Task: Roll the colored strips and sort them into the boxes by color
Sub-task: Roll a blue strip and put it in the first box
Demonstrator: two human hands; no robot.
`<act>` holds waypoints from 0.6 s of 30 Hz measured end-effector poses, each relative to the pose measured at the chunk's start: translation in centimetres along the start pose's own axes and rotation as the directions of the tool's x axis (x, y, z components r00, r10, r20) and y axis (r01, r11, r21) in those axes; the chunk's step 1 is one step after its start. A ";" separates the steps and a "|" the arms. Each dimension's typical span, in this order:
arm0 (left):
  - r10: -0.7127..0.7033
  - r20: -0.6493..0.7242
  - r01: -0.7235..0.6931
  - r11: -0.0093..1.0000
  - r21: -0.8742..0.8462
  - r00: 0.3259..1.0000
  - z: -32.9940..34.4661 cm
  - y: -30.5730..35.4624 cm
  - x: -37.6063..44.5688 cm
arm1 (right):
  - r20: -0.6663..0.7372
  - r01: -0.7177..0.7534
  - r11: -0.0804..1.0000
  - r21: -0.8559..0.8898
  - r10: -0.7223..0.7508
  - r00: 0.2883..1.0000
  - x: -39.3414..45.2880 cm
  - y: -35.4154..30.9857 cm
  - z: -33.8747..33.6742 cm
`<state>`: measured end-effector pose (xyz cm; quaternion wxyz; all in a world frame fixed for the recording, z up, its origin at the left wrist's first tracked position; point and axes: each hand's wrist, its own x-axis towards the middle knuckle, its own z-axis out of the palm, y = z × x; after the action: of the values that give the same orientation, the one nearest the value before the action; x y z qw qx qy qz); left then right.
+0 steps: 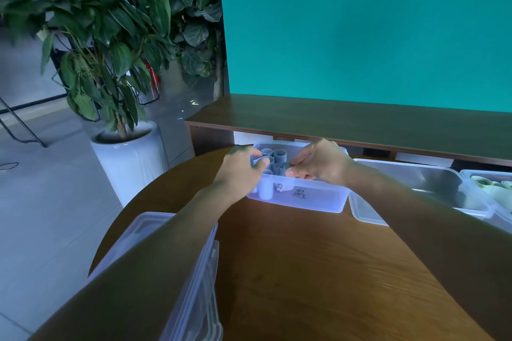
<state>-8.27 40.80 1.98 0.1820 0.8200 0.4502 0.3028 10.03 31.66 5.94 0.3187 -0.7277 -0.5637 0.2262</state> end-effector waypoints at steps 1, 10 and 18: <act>0.006 -0.002 -0.006 1.000 -0.002 1.000 0.0 -0.1 0.0 | 0.010 -0.001 1.000 -0.018 0.001 1.000 0.2 -0.2 0.2; 0.015 -0.013 -0.015 1.000 -0.019 1.000 0.3 -0.3 0.1 | 0.028 0.058 0.993 -0.105 -0.056 0.998 1.6 -0.8 0.6; 0.008 -0.014 -0.009 1.000 -0.015 1.000 0.7 -0.6 0.1 | 0.034 0.128 0.929 -0.347 -0.124 0.992 2.4 -0.9 2.4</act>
<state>-8.13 41.16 1.14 0.1840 0.8184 0.4456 0.3127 8.40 34.60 4.95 0.1955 -0.7336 -0.6421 0.1063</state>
